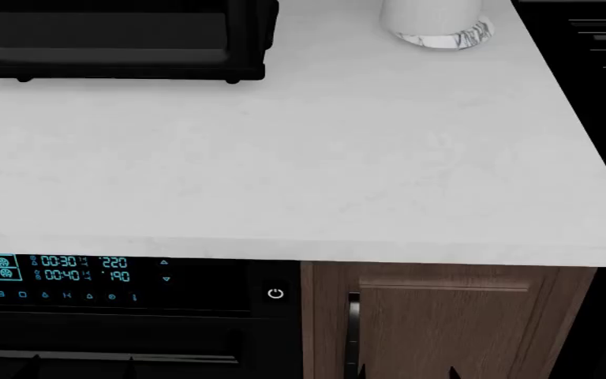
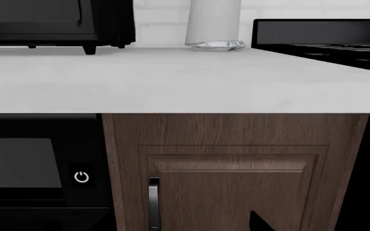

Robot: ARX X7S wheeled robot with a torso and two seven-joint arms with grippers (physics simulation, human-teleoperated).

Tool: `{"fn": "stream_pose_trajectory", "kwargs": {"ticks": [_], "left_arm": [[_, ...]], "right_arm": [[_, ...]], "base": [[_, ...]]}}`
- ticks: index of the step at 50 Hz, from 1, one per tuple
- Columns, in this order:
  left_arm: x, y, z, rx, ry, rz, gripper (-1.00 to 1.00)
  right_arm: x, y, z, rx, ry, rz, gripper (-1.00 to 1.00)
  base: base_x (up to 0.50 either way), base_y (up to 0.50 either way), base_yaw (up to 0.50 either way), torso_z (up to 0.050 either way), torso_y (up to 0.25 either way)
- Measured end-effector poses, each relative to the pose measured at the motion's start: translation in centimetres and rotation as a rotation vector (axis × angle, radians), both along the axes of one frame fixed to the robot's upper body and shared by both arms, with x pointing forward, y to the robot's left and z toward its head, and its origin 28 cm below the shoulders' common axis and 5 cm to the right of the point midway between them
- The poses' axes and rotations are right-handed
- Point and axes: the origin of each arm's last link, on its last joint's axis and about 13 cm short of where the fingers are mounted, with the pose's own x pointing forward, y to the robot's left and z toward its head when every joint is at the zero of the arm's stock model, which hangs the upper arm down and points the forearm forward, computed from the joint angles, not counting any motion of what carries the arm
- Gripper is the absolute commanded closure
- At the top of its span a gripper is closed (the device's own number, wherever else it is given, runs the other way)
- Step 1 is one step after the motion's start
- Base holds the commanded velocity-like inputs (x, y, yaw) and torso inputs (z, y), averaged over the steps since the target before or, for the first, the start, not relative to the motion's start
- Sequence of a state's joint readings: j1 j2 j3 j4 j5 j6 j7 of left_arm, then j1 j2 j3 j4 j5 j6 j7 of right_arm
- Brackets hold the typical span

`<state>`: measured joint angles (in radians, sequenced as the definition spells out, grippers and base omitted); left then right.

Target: Turn on the toaster oven by setting the timer.

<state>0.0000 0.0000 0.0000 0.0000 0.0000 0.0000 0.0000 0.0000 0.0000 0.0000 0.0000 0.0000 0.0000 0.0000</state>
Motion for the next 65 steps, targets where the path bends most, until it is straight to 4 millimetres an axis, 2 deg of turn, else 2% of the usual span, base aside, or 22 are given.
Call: {"fn": "stream_pose_trajectory", "kwargs": {"ticks": [13, 56, 65], "left_arm": [[-0.1, 0.0, 0.4, -0.017, -0.004, -0.009, -1.00], [-0.7, 0.0, 3.2, 0.007, -0.141, -0.044, -1.00], [0.1, 0.4, 5.6, 0.016, -0.207, -0.063, -1.00]], "right_arm": [[0.0, -0.2, 0.2, -0.018, 0.008, -0.013, -1.00], [0.5, 0.0, 2.5, -0.081, -0.030, -0.017, -1.00], [1.4, -0.4, 4.8, -0.093, -0.069, -0.011, -1.00]], "base": [[0.00, 0.00, 0.00, 0.000, 0.000], [0.00, 0.00, 0.00, 0.050, 0.000], [0.00, 0.00, 0.00, 0.011, 0.000]]}}
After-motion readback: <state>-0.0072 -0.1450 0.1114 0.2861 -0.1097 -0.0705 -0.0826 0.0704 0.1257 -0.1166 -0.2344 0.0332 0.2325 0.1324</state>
